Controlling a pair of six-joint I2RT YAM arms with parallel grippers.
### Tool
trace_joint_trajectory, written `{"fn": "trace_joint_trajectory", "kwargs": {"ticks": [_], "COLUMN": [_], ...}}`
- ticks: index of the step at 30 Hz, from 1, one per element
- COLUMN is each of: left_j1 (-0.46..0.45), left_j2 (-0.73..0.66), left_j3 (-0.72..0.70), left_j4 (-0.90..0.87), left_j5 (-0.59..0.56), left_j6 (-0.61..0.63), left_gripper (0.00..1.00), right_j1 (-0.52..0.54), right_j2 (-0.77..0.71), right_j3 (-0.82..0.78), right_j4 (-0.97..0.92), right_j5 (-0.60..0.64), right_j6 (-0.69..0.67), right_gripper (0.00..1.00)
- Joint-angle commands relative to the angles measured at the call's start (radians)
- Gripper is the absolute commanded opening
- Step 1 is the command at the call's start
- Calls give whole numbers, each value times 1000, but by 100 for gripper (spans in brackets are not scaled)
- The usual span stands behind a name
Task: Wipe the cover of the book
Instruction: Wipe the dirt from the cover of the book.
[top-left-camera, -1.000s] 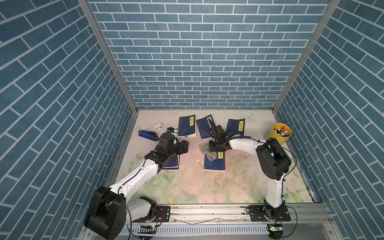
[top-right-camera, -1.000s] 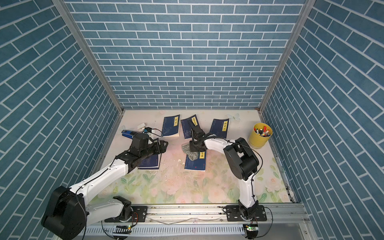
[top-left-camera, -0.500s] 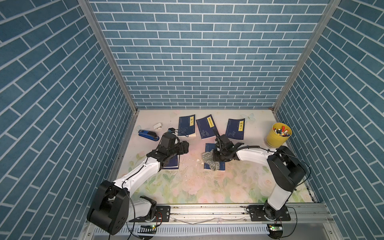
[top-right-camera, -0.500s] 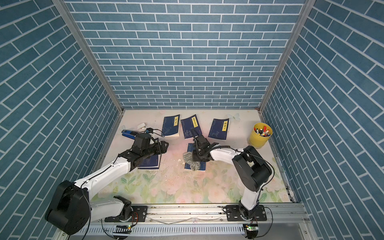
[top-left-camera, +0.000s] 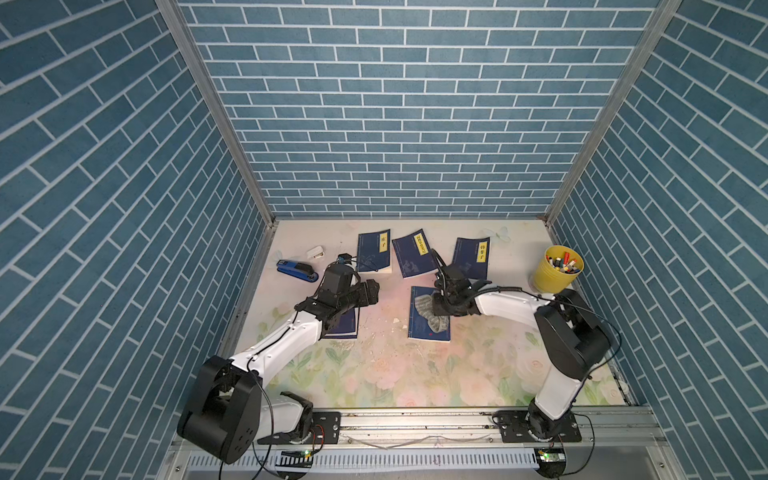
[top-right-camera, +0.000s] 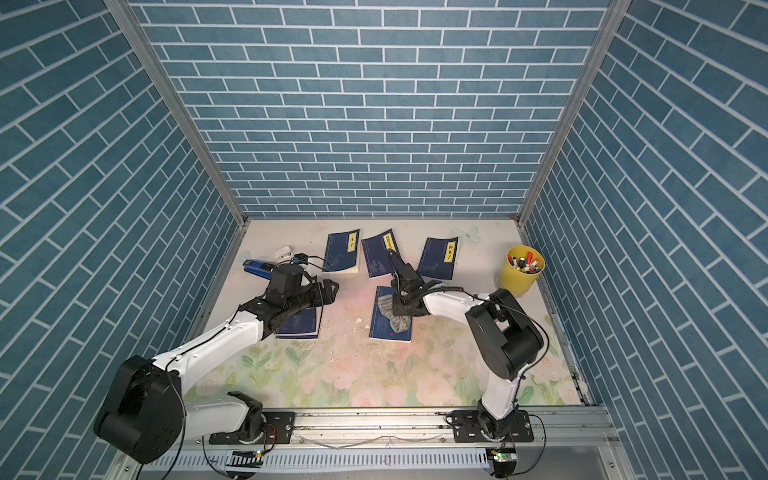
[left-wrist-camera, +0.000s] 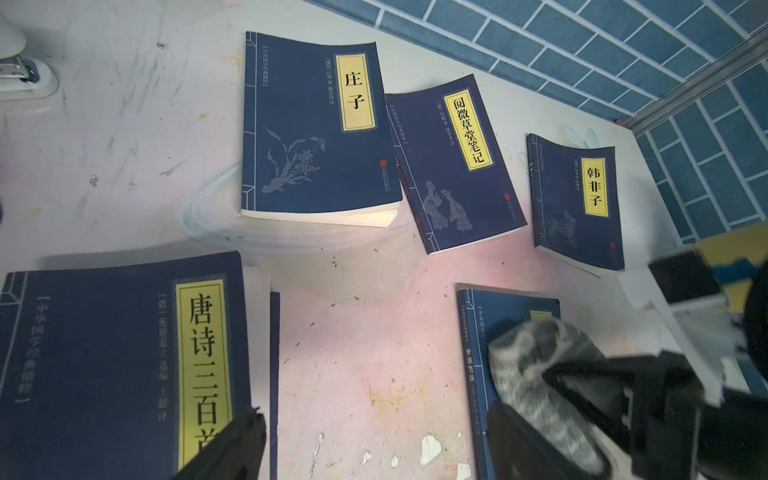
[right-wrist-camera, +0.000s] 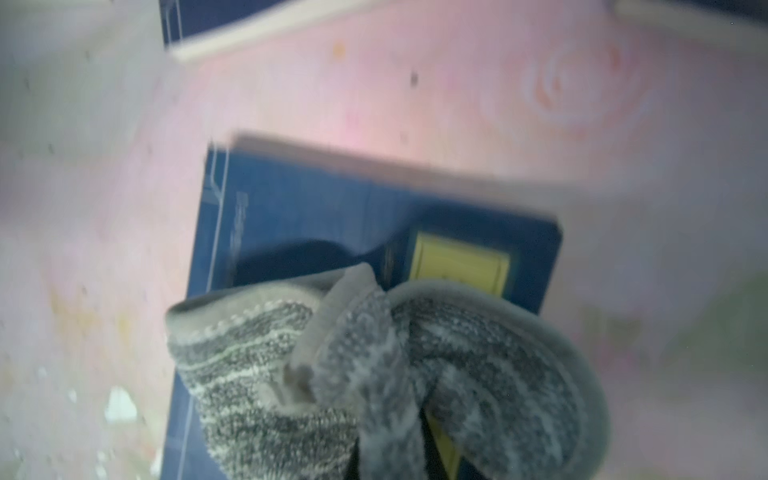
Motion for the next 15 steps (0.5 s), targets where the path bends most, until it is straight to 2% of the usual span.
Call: {"fn": "trace_joint_trajectory", "kwargs": {"ticks": [1, 6, 9, 13, 15], "left_j1": [6, 6, 6, 6, 6], "left_j2": [17, 31, 30, 18, 10], "left_j3": [35, 38, 34, 29, 26], "left_j4": [16, 22, 20, 9, 6], "left_j5": [-7, -1, -1, -7, -7], "left_j6": [0, -5, -3, -1, -4], "left_gripper": [89, 89, 89, 89, 88], "right_j1": [85, 90, 33, -97, -120], "right_j2": [2, -3, 49, 160, 205], "right_j3": [-152, -182, -112, 32, 113], "right_j4": [-198, -154, -144, -122, -160], "right_j5": [35, 22, 24, -29, -22], "right_j6": [104, 120, 58, -21, -55], "right_gripper": [0, 0, 0, 0, 0]}}
